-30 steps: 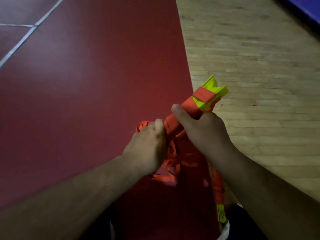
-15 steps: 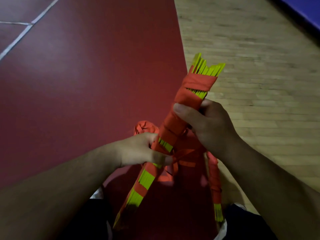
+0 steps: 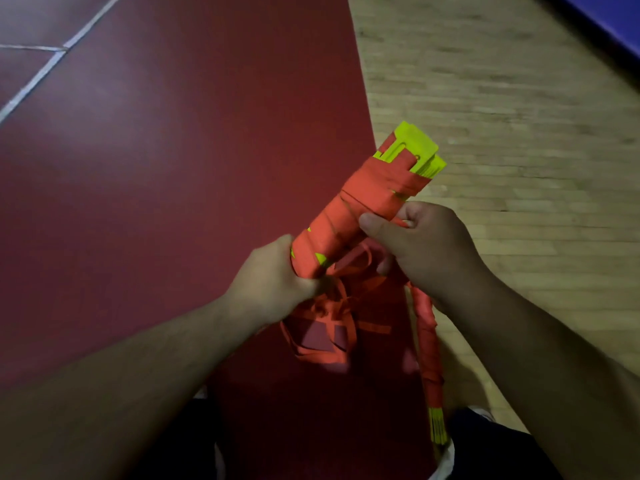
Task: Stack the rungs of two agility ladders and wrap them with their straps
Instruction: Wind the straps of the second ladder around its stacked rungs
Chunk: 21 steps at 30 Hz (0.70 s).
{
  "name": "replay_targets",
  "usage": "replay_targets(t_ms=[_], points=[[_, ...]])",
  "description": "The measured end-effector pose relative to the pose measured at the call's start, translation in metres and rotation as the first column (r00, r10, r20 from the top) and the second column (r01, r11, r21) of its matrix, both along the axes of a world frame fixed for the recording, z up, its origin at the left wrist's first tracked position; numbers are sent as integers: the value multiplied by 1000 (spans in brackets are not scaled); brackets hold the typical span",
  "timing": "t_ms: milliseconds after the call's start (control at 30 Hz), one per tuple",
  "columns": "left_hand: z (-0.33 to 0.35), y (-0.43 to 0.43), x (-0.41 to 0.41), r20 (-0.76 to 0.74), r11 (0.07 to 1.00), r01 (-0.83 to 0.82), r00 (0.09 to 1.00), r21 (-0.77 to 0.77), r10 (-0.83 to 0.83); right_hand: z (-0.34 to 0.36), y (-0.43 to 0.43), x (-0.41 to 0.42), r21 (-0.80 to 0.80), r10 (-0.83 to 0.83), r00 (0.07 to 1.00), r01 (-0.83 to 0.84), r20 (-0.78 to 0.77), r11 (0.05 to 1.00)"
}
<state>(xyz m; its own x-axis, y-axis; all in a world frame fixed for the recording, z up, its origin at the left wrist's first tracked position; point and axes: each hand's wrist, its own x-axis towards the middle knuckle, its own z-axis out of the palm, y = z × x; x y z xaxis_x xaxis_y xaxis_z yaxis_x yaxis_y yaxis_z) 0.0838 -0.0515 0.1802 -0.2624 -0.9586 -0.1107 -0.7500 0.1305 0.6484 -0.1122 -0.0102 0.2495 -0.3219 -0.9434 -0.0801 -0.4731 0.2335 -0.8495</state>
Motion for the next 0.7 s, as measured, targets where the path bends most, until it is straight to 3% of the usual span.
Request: replay_targets(t_ms=[100, 167, 267, 333, 433, 600, 700], points=[[-1, 1, 0, -14, 1000, 10, 1000, 28, -10, -5, -2, 3, 174, -125, 957, 81, 262, 981], [-2, 0, 2, -7, 994, 73, 997, 83, -73, -9, 0, 6, 255, -121, 938, 36, 324, 966], [-4, 1, 4, -41, 971, 206, 979, 122, -202, -13, 4, 10, 222, -21, 994, -4, 112, 975], [-4, 4, 3, -70, 949, 300, 953, 96, -294, -13, 5, 11, 186, -39, 999, 42, -19, 982], [-5, 9, -1, 18, 920, 393, 919, 2, -393, -14, 3, 12, 147, -109, 994, 113, -32, 983], [-1, 18, -7, 145, 909, 391, 917, -147, -371, -13, 6, 16, 81, -143, 990, 143, 1, 986], [4, 16, -8, 97, 901, 396, 918, -175, -385, -11, 7, 17, -18, -115, 993, 115, -26, 993]])
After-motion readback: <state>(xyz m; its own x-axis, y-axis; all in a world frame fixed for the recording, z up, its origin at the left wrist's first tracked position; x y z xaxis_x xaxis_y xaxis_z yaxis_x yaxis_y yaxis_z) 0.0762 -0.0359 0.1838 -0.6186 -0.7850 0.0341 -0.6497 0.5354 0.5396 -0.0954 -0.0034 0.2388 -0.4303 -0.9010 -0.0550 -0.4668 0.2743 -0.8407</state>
